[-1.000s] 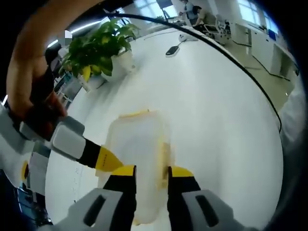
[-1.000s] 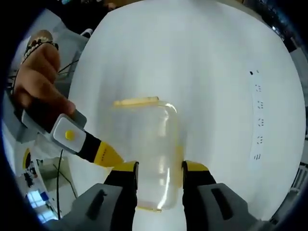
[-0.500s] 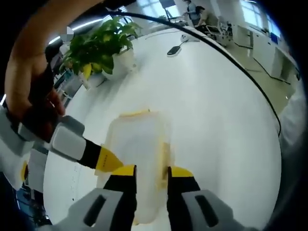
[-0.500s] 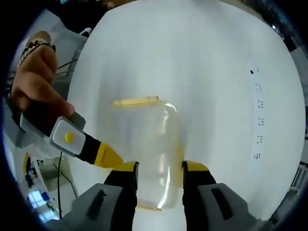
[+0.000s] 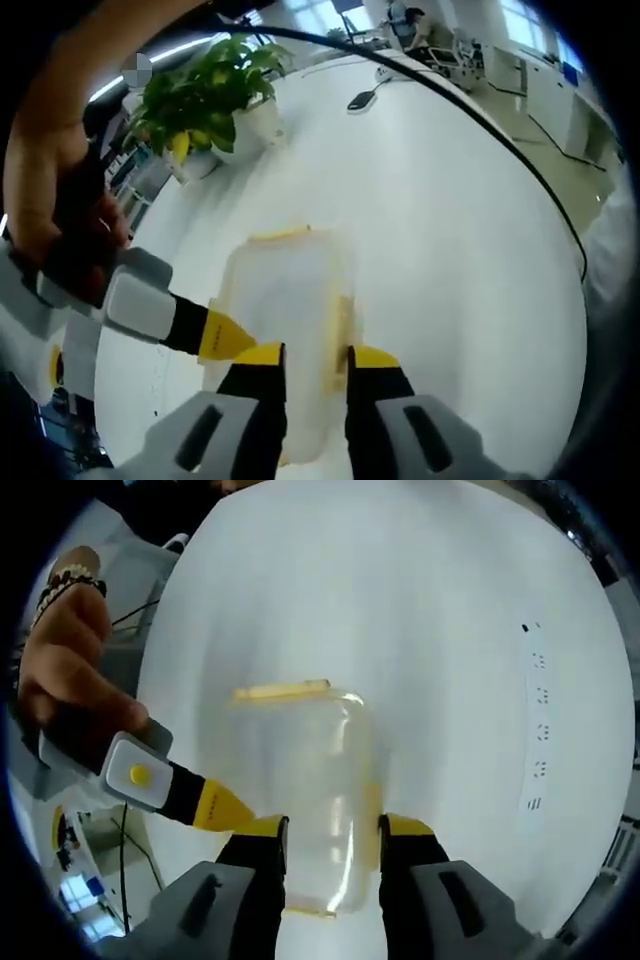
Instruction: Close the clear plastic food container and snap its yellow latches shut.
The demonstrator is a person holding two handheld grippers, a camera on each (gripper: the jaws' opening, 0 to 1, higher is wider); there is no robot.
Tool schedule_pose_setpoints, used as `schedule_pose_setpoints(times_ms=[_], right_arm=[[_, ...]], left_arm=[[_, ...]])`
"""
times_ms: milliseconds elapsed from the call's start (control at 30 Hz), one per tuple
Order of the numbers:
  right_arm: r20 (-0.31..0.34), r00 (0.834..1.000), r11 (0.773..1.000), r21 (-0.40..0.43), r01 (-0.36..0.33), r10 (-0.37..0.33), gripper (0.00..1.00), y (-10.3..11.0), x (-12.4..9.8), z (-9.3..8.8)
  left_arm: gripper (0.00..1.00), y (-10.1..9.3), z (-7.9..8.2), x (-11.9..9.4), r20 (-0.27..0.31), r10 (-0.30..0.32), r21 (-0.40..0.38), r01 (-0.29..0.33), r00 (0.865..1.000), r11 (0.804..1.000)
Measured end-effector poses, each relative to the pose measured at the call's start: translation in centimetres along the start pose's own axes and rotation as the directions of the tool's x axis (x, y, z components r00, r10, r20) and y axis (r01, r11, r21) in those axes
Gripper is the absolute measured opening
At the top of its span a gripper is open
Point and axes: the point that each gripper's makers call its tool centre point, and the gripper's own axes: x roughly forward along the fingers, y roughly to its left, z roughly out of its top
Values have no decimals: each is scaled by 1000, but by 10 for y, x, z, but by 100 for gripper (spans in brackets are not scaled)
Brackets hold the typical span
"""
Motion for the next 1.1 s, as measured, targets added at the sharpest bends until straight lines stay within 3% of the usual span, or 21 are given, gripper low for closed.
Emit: schedule_pose_setpoints(times_ms=[200,233,333,433,500,567,667,733,833,967,1067,1100], right_arm=[[6,1000,1000,1,-2,2,33,-1,0,0],[5,1000,1000,1,-2,2,33,0,0,1],[-3,1000,1000,1,-3,3,33,-1,1,2],[-8,1000,1000,-3,-7,7,33,-2,0,2],[7,1000,1000,-7,-30,30,34,-3,-1,2],[17,999,999,0,-38,38,33,-9,-1,0],[26,996,996,-41,-85,86,33,0,1,1],[41,991,990,-79,-120,124,33,7,4,2],[87,990,992,-75,-101,107,33,4,2,1],[125,990,997,-55,-58,65,33,8,0,0],[135,990,999,-27,-26,30,33,10,-1,0],[135,991,1000,-23,-20,23,33,10,-1,0]], left_arm=[[13,0,-1,0,0,8,-6,-8,1000,1000],[11,8,-3,-1,-19,58,-10,-58,998,998],[11,9,-6,-5,1,10,-32,-10,1000,999],[13,4,-1,-1,38,22,41,-24,999,999],[14,5,1,0,24,1,-6,-1,1000,1000],[15,4,1,0,2,0,61,0,1000,998],[19,-5,4,0,18,-32,72,31,999,997],[21,-9,8,0,51,-47,10,46,998,999],[21,-5,6,-1,120,-11,-45,17,993,999],[25,-7,0,-3,115,25,-51,-19,993,999],[32,-9,-1,-6,124,24,-173,-3,992,985],[36,-11,2,-8,160,5,-279,40,987,959]])
